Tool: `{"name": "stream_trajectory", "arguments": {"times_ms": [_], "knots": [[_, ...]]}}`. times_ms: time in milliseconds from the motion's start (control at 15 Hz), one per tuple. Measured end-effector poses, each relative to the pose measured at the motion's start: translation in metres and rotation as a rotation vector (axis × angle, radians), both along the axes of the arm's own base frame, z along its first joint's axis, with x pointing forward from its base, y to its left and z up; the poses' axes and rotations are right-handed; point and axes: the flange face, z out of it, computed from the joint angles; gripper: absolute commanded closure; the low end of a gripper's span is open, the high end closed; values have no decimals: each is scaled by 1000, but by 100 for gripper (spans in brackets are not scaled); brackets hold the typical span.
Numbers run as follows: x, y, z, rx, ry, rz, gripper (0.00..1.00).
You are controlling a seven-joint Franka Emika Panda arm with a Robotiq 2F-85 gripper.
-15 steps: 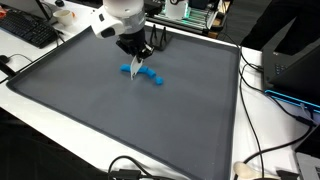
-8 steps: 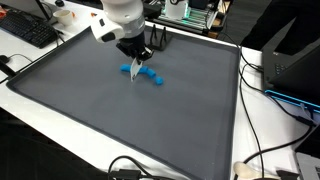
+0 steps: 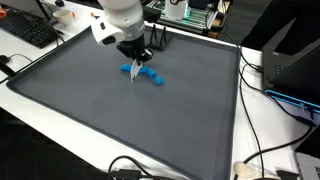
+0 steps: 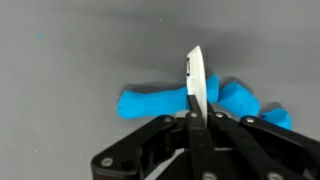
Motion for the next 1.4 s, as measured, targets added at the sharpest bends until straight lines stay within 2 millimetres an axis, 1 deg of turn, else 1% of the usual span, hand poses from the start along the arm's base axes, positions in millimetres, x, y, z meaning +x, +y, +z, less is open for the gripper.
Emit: {"name": "stream_trajectory", "arguments": {"times_ms": [467,1067,1400], "knots": [[-2,-3,0,3,4,-7,99],[-20,-8,-2,-1,32,-11,99],[-27,-8,-3,-5,53,-11,99]]}}
